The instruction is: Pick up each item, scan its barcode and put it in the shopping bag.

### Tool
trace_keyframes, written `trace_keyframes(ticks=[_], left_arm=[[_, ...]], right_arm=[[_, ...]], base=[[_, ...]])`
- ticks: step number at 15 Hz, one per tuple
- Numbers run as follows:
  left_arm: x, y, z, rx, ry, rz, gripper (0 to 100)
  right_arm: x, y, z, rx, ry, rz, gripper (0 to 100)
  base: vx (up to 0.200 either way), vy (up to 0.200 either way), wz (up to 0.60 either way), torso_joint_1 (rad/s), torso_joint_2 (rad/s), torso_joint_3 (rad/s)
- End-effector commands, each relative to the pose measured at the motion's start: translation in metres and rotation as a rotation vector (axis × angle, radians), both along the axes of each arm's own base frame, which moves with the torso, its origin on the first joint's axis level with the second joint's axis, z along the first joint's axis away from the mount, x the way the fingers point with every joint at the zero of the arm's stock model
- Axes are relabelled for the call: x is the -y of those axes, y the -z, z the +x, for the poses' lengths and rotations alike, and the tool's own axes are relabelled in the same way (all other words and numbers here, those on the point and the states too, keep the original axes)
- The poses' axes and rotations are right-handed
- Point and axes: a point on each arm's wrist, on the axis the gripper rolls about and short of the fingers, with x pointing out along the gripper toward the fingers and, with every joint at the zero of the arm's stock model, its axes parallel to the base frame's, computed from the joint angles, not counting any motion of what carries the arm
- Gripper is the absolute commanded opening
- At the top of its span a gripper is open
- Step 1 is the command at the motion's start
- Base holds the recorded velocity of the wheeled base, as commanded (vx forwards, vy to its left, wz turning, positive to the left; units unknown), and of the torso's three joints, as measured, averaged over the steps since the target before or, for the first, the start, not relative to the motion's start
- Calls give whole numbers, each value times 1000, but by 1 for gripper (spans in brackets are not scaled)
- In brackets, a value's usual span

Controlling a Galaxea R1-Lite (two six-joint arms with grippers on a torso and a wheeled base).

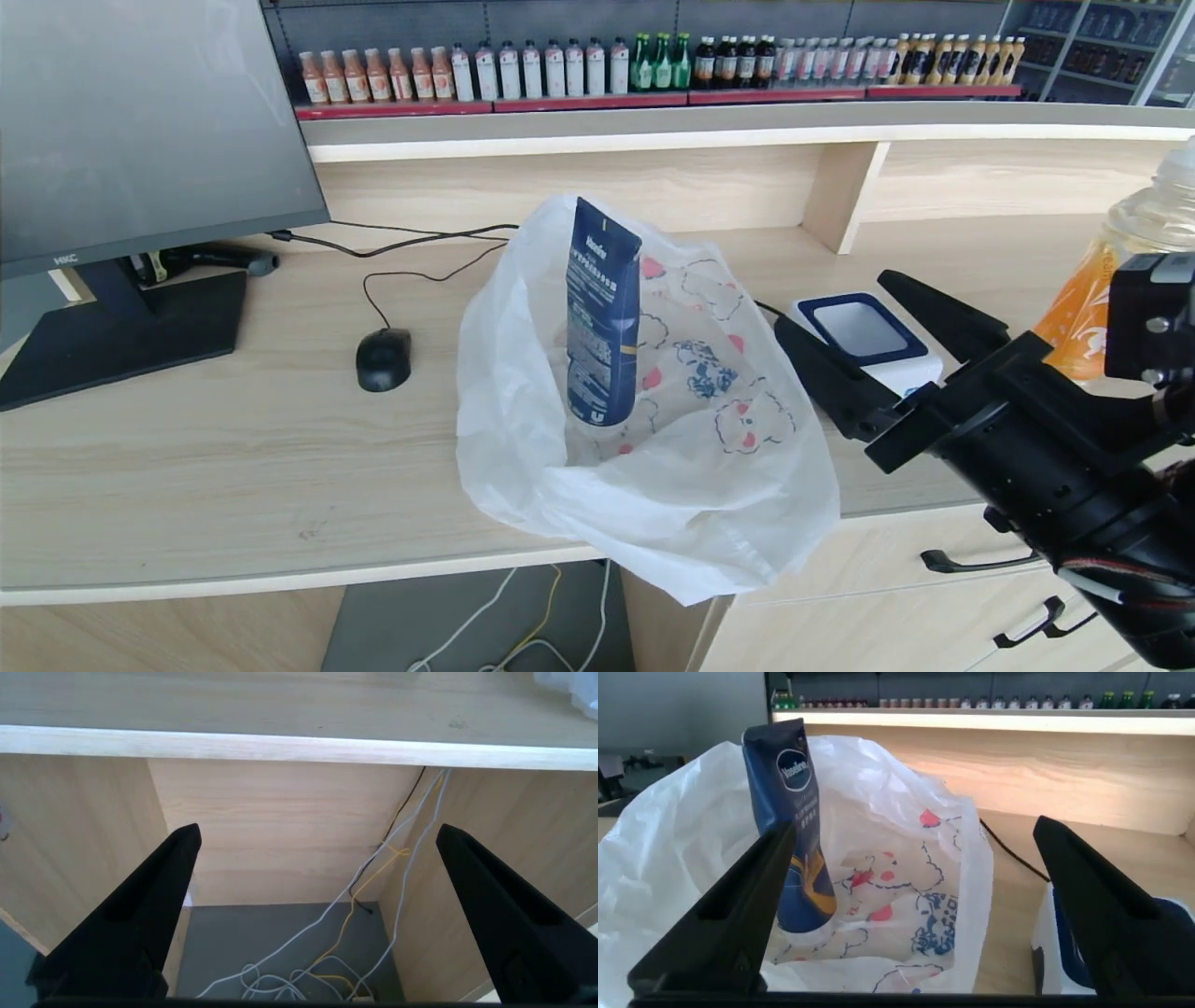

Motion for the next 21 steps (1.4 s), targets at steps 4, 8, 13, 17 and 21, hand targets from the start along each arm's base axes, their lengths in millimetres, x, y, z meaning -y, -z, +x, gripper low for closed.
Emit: trace_keyframes(ticks=[4, 8, 13, 17, 21], left_arm=[[0, 0, 0, 0, -1, -2, 100], [0, 0, 0, 0, -1, -2, 100], [0, 0, 0, 0, -2, 0, 100], [0, 0, 0, 0, -1, 0, 100], [0, 0, 0, 0, -1, -2, 100]], right_arm=[[-2, 3, 3, -8, -1, -7, 100], [-3, 2, 4, -7, -1, -7, 100], [-3, 2, 3, -7, -2, -7, 100], [-2, 2, 1, -6, -2, -6, 100], [0, 1, -1, -2, -2, -3, 100]], base=[[0, -200, 0, 2, 1, 2], [0, -200, 0, 4, 6, 5], [0, -200, 0, 5, 1, 3], [0, 0, 0, 0, 0, 0], [0, 0, 0, 0, 0, 0]])
